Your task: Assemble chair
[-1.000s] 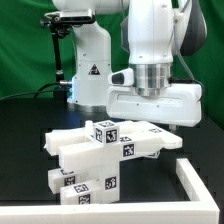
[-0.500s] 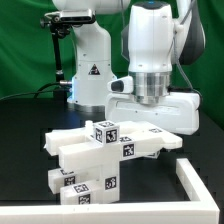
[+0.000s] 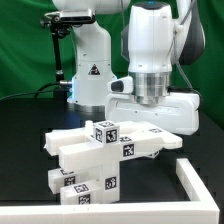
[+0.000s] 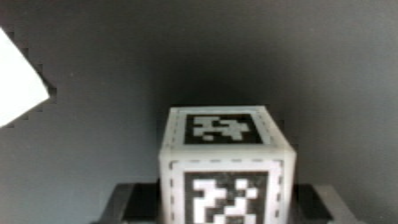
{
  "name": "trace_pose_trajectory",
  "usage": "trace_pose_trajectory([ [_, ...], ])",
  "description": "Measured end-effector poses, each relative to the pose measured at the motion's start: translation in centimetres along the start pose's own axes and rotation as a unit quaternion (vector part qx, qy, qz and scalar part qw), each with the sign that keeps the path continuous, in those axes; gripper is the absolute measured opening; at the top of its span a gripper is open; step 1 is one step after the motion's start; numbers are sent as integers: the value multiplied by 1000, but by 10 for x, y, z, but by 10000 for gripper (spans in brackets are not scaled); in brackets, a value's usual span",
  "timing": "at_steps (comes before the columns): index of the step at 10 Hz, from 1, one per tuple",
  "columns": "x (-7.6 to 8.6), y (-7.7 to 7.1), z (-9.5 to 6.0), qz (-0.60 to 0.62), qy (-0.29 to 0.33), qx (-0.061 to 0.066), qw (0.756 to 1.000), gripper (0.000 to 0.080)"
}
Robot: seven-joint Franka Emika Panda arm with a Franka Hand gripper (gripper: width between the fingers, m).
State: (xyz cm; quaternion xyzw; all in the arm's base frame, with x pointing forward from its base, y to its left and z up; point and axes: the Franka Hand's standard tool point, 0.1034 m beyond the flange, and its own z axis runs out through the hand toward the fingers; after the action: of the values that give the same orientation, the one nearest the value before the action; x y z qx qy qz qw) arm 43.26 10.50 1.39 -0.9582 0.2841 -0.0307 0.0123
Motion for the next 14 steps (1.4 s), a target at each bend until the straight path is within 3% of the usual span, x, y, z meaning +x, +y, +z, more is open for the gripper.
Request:
trace_pose_trajectory([
  [3, -1, 0, -1, 0, -2, 0, 1000, 284],
  [4, -6, -4, -15, -1, -24, 0, 1000, 284],
  [5, -2, -5, -44, -9, -38, 12, 999, 284],
  [7, 11, 3, -87, -7, -60, 28, 998, 284],
  [9, 35, 13, -133, -24, -64, 35, 997, 284],
  [10, 49, 18, -144, -23, -60, 40, 997, 284],
  [12, 66, 14, -145, -22, -56, 47, 997, 284],
  [14, 65, 16, -144, -24, -57, 44, 997, 284],
])
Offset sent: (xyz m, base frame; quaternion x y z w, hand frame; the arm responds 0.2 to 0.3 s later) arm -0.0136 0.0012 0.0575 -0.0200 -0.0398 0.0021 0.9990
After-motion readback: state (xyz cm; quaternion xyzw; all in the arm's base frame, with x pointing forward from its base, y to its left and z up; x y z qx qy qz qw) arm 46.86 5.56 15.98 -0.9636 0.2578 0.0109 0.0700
